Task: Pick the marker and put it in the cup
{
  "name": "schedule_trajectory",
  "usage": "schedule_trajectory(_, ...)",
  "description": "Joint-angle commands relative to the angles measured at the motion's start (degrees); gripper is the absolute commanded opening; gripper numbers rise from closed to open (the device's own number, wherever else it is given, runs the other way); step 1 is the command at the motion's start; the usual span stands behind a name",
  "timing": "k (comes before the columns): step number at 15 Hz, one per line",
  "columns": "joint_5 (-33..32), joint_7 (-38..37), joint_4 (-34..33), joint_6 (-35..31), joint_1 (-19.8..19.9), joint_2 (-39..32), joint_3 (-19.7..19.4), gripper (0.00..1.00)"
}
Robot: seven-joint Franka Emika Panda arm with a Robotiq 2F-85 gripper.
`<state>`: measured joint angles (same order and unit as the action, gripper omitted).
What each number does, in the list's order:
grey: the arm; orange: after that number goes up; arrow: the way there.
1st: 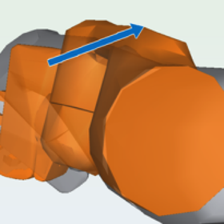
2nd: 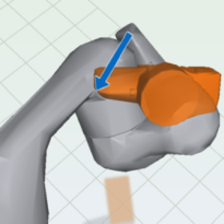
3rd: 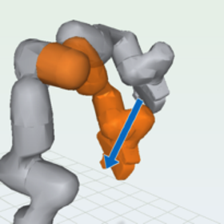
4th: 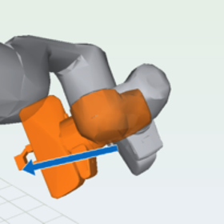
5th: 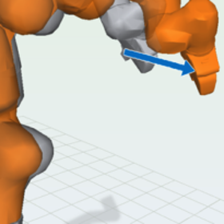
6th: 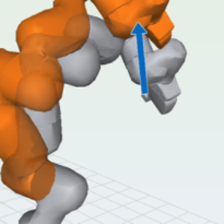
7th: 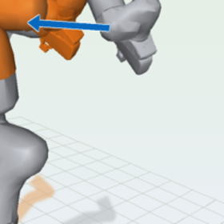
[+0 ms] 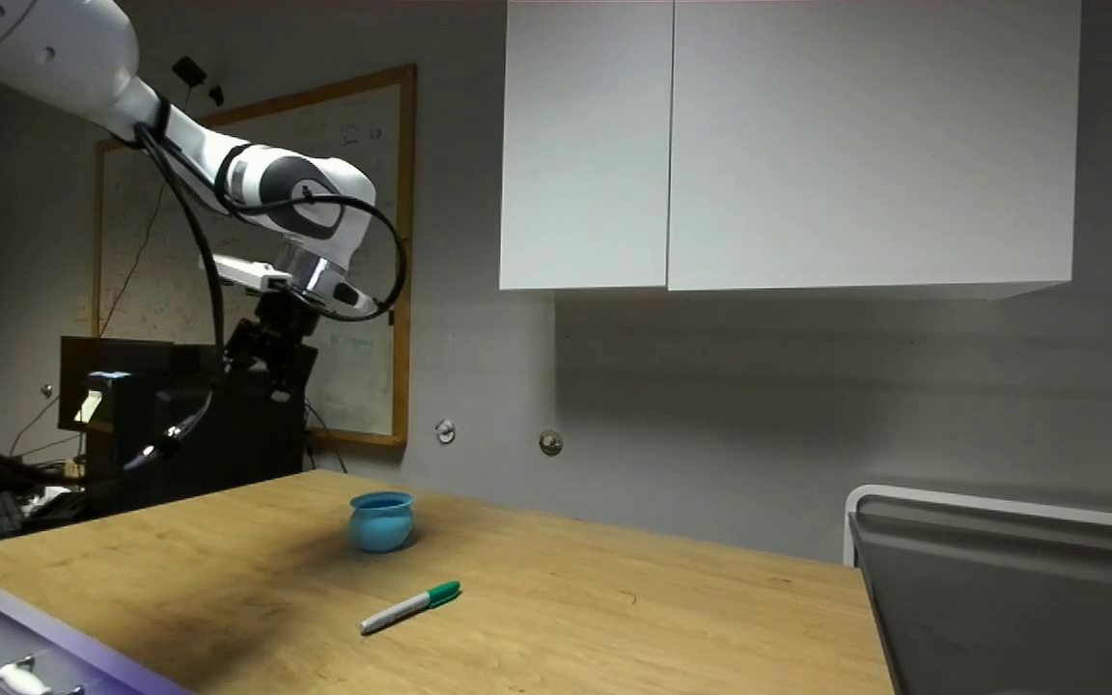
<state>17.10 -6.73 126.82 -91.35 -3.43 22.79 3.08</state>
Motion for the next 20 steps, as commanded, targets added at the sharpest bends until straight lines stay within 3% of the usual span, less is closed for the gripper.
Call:
schedule_trajectory(1, -0.8, 1.5, -2.4, -1.9, 2.8, -3.9, -2.5, 1.00)
schedule_trajectory(9, -8.1, -1.2, -2.6, -12.7, 8.3, -12.7, -5.9, 1.00)
schedule_trajectory(15, -17.2, -6.4, -2.4, -18.3, 9.6, -19.1, -6.5, 1.00)
schedule_trajectory(20, -17.8, -6.4, -3.7, -19.8, 9.7, -23.6, -7.8, 1.00)
